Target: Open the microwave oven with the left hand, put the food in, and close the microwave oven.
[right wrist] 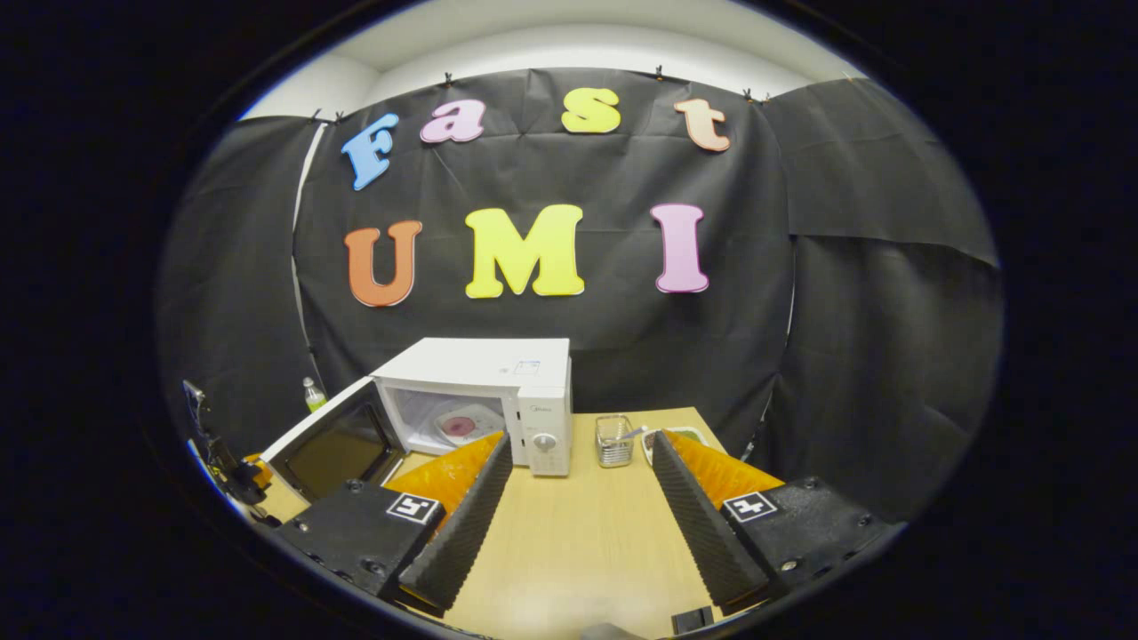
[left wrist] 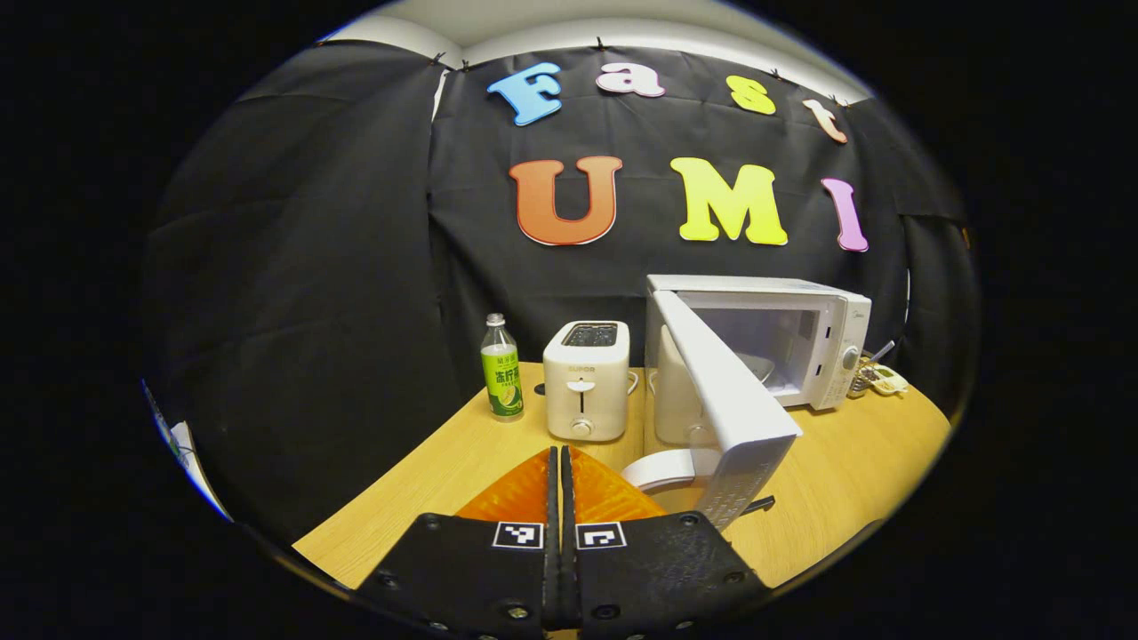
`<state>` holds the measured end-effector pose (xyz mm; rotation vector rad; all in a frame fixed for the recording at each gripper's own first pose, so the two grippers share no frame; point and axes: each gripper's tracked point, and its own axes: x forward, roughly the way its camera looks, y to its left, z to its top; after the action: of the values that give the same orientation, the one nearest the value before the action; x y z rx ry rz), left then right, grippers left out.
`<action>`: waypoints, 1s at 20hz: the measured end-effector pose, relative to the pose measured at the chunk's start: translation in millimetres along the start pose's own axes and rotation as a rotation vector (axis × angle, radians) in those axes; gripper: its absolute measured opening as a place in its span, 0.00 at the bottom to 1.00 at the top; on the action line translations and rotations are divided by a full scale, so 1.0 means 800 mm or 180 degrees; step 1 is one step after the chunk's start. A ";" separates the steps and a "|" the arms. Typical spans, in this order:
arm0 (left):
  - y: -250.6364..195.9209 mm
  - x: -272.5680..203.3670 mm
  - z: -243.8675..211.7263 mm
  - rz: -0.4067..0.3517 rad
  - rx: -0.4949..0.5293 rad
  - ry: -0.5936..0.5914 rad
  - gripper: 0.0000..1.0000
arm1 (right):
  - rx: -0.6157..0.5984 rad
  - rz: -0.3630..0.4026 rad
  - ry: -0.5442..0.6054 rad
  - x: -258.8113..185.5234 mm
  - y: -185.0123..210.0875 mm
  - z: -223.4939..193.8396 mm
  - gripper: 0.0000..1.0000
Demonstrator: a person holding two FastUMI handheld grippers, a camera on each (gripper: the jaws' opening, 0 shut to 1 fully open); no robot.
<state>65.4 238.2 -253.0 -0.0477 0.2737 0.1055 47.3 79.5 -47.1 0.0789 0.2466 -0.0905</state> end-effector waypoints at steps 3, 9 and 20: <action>-0.041 -0.005 0.003 -0.0142 0.0025 -0.0028 0.00 | -0.0022 -0.0028 -0.0044 -0.002 -0.010 0.008 1.00; -0.159 -0.001 0.012 -0.0633 0.0239 -0.0121 0.00 | -0.0116 -0.0098 -0.0026 0.000 -0.030 0.007 0.92; -0.336 0.057 0.042 -0.1287 0.0322 -0.0207 0.00 | -0.0112 -0.0216 -0.0006 0.034 -0.085 0.025 0.92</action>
<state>147.9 -22.5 -224.1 0.0016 0.1997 -0.3082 71.4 8.2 -38.9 0.0353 0.2490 -0.1536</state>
